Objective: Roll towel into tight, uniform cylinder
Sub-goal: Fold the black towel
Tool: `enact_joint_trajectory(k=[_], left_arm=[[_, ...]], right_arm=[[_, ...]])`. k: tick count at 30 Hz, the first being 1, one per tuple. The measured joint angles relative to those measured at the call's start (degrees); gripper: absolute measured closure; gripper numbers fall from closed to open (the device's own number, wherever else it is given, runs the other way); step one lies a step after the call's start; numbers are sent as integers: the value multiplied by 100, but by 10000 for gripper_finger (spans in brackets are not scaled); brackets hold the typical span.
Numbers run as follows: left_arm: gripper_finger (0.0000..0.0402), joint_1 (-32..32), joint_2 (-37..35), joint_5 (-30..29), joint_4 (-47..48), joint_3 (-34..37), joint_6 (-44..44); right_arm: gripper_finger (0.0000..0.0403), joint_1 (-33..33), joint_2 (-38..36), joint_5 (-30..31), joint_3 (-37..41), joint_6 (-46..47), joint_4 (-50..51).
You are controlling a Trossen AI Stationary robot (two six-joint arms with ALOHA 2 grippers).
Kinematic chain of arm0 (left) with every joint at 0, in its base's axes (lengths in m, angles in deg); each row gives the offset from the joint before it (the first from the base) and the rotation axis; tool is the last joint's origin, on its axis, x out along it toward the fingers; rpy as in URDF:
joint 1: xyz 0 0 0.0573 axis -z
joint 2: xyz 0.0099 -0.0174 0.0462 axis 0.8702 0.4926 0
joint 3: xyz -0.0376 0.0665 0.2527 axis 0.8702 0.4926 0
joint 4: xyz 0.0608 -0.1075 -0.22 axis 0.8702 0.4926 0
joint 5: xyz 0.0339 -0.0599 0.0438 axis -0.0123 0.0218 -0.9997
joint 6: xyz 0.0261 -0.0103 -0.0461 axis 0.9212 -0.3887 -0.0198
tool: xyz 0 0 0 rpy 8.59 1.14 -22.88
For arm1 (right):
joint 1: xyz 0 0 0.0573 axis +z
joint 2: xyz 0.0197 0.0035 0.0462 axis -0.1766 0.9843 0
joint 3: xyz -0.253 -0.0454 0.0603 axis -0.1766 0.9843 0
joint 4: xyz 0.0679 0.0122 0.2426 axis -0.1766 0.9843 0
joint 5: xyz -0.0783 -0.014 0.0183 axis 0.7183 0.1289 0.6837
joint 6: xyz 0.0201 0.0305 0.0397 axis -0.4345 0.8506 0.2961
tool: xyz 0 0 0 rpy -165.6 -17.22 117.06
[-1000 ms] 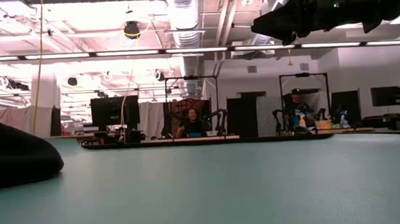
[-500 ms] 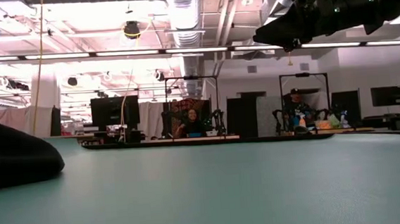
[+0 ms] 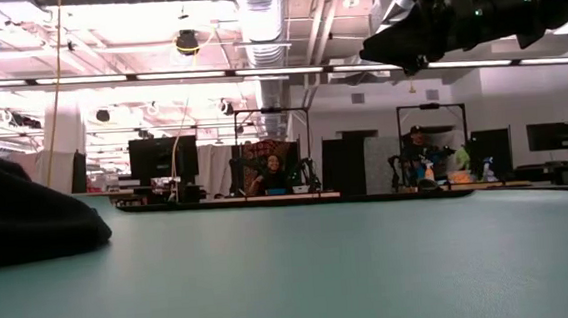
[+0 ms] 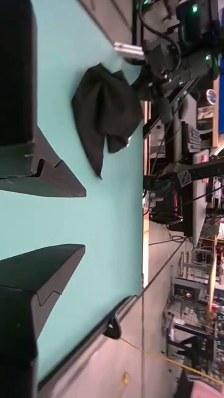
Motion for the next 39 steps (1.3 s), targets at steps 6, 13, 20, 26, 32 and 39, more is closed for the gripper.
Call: enact_joint_trajectory(k=[6,13,20,26,32,39], left_arm=[[401,-512,-214,-1360,545,-820,834],[401,-1110,-241,-3430,1386,-1665,2851],[401,-2040,-241,-4215,1292,-2032,5035],[401,-2810,-239,-4512,811,-2191,6491],[401,-3605,-239,-4592,63,-2513,7650],[401,-4380,-239,-4032,-69,-3176,7777]], right_arm=[[247,155,2,0,0,253,-139],[247,518,2,22,0,257,-576],[240,1093,25,743,0,-160,-851],[233,1331,486,1137,0,-189,-1303],[231,1462,1525,1415,-65,-170,-2358],[232,1774,2630,2042,-714,-451,-2796]])
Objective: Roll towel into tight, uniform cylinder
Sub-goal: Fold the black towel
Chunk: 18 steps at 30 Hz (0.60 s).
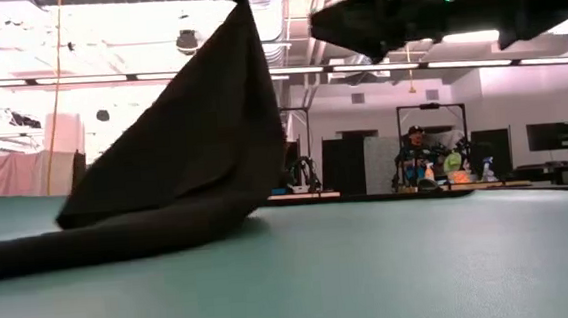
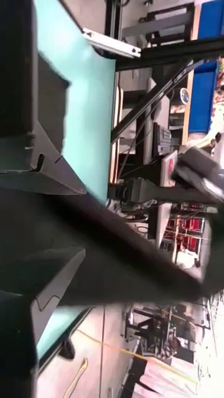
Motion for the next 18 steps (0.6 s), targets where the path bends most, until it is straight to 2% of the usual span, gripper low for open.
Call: enact_joint_trajectory(k=[5,12,18], left_arm=[[401,-306,0,244,-39,-274,109],[401,-431,2,244,-27,-321,249],[401,-431,2,239,-30,-321,398]], right_arm=[[232,111,798,518,-576,-5,25],[227,98,1755,1887,-1241,223,210],[214,-7,2150,1918,-1437,815,186]])
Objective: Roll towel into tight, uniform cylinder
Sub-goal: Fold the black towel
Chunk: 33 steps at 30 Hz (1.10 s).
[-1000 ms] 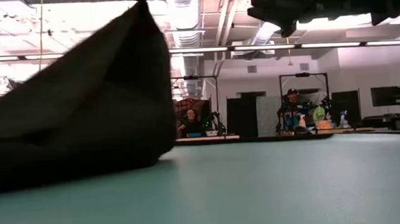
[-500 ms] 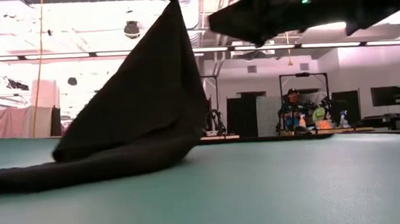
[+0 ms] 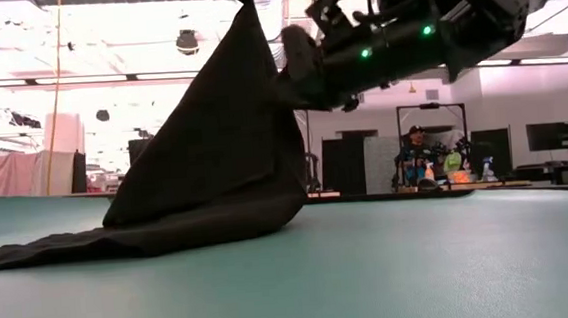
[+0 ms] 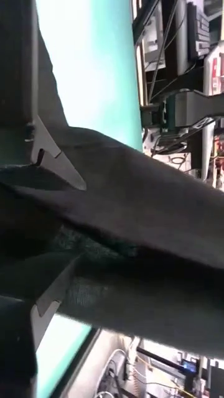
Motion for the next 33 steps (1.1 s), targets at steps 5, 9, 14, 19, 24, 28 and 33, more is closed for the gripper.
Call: enact_joint_trajectory(k=[5,9,14,19,24,28,33], left_arm=[[401,-8,0,9,-33,0,163],[401,-65,0,98,-86,0,205],[401,-200,0,567,-146,0,131],[401,-283,0,677,-135,0,70],[401,-282,0,460,-106,0,290],[401,-282,0,333,-77,0,396],[401,-284,0,345,41,0,427]], right_arm=[[213,-59,165,-221,-15,350,1],[239,-43,166,-594,-21,435,91],[344,-60,164,-774,-26,406,121],[394,-95,128,-827,-26,584,163],[398,63,-311,-813,-26,466,399],[400,210,-912,-250,-26,139,946],[401,373,-1710,893,-26,-154,2029]])
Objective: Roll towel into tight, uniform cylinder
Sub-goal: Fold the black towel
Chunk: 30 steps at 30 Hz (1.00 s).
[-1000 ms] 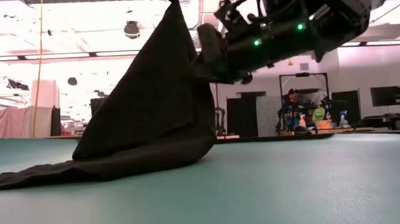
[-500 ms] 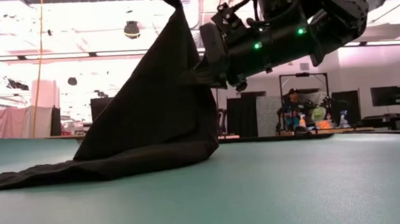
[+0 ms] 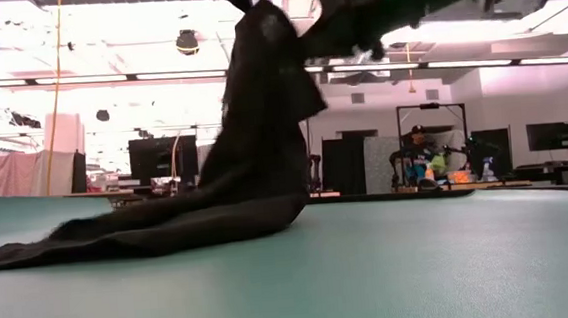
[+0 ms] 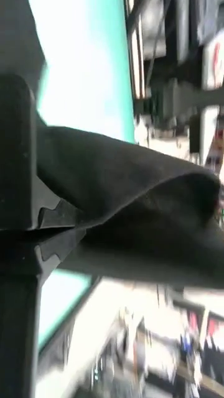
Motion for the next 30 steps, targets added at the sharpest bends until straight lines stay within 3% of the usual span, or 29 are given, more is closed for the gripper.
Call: enact_joint_trajectory(k=[6,11,21,26,28,30], left_arm=[[401,-124,-1,363,488,2,15],[401,-384,-44,975,614,7,347],[401,-1172,-120,931,231,9,1486],[401,-1314,-419,1011,116,9,1414],[401,-1284,-538,1367,131,9,1046],[401,-1286,-678,2533,56,9,516]], right_arm=[[402,26,-888,1294,0,-708,681],[402,-140,-1523,2286,0,-2147,550],[402,-788,-2328,2432,0,-4241,53],[402,-809,-2562,2749,0,-4953,-21],[402,-724,-2599,2887,0,-5018,-22],[402,-651,-2614,3008,0,-5025,4]])
